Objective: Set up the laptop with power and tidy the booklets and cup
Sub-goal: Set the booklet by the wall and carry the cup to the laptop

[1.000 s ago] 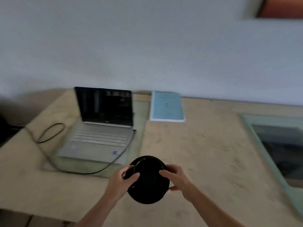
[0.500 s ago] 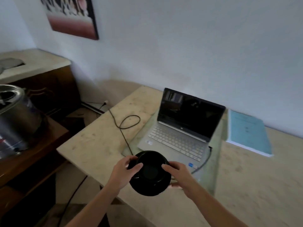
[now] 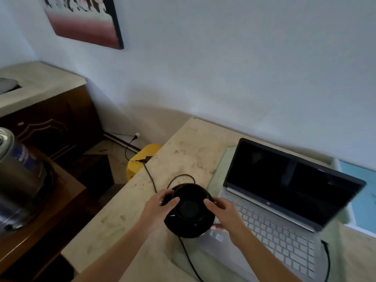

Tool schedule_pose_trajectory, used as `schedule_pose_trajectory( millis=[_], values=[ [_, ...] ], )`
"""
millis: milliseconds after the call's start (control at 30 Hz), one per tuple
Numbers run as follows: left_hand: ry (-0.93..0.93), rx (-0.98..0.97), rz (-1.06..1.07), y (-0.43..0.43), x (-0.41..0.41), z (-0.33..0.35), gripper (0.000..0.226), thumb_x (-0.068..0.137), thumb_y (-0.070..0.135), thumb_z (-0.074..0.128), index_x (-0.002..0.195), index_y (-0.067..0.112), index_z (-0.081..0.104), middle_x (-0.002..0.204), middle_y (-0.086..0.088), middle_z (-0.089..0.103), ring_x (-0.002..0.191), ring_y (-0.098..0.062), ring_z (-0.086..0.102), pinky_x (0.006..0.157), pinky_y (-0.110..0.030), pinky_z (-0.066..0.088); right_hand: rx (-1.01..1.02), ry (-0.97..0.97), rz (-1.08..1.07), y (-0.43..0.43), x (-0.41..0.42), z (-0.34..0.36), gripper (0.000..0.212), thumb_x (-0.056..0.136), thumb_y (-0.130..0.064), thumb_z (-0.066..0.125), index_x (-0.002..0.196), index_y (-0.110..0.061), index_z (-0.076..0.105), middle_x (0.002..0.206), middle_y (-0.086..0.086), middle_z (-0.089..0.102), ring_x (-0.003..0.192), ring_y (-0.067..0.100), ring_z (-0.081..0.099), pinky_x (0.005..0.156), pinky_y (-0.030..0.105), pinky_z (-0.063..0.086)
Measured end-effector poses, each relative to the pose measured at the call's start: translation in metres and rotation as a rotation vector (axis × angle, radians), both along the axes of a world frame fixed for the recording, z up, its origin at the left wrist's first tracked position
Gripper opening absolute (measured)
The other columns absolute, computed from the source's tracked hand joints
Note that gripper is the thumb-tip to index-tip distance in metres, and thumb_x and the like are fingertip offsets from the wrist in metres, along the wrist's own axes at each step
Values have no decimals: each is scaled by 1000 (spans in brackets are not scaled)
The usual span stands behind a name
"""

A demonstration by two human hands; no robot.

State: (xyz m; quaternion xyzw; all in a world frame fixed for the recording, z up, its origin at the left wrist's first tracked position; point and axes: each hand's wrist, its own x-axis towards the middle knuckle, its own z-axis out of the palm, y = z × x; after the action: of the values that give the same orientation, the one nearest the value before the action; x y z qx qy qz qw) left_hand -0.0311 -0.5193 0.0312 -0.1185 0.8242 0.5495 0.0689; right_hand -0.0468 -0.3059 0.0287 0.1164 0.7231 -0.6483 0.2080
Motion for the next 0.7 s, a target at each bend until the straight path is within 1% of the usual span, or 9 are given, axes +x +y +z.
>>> schedule_pose_trajectory(
  millis=[100,167,233,300,367,467,567,633,700],
  values=[
    [-2,-7,-57,-18,-53,-2,19,88,32,62,106,26,60,105,11,62,97,-4,56,82,-20,44,-4,-12,-82,-22,-46,-3,22,79,-41,72,94,-29,62,95,-13,66,82,6,65,54,24,56],
    [-12,5,-106,-29,-90,-2,19,88,33,62,106,27,60,105,14,62,96,-1,56,77,-14,42,-7,-26,-136,-33,-75,-6,16,77,-42,74,86,-34,62,91,-15,67,78,4,66,56,28,58],
    [-17,20,-146,-39,-130,-4,22,88,32,62,109,23,61,110,7,63,101,-6,57,85,-22,45,9,-22,-173,-43,-108,-8,14,75,-43,74,77,-36,62,85,-19,67,72,2,67,58,30,59],
    [-20,31,-190,-50,-171,-7,25,89,31,61,111,20,60,113,2,62,105,-13,56,91,-30,44,26,-14,-212,-54,-141,-11,15,75,-45,74,80,-38,62,84,-21,66,72,3,67,60,34,61],
    [-19,31,-248,-58,-210,-11,27,90,32,60,115,20,58,114,4,58,105,-12,53,90,-27,42,38,-9,-290,-64,-172,-14,19,74,-45,75,85,-34,64,83,-20,67,69,5,66,64,38,59],
    [-20,56,-257,-64,-263,-17,27,90,30,60,115,20,56,114,5,55,104,-11,51,89,-27,40,38,-12,-366,-75,-216,-17,17,73,-43,76,82,-33,65,79,-19,68,58,0,65,61,32,58],
    [0,100,-247,-66,-311,-24,29,91,26,60,118,15,57,115,2,55,105,-13,52,90,-27,41,39,-15,-388,-83,-260,-21,27,75,-42,75,97,-28,67,92,-14,69,69,-1,65,55,24,57],
    [4,100,-251,-66,-342,-28,35,91,27,59,123,12,56,116,3,55,108,-12,51,94,-29,42,54,-4,-393,-84,-291,-26,26,76,-41,74,98,-29,65,95,-15,68,77,-2,62,54,21,55],
    [-6,131,-262,-67,-372,-36,34,92,27,58,123,13,56,117,1,57,112,-18,55,97,-34,45,46,1,-393,-84,-321,-33,24,77,-41,74,95,-30,64,95,-17,66,81,-2,62,56,22,57]
  ],
)
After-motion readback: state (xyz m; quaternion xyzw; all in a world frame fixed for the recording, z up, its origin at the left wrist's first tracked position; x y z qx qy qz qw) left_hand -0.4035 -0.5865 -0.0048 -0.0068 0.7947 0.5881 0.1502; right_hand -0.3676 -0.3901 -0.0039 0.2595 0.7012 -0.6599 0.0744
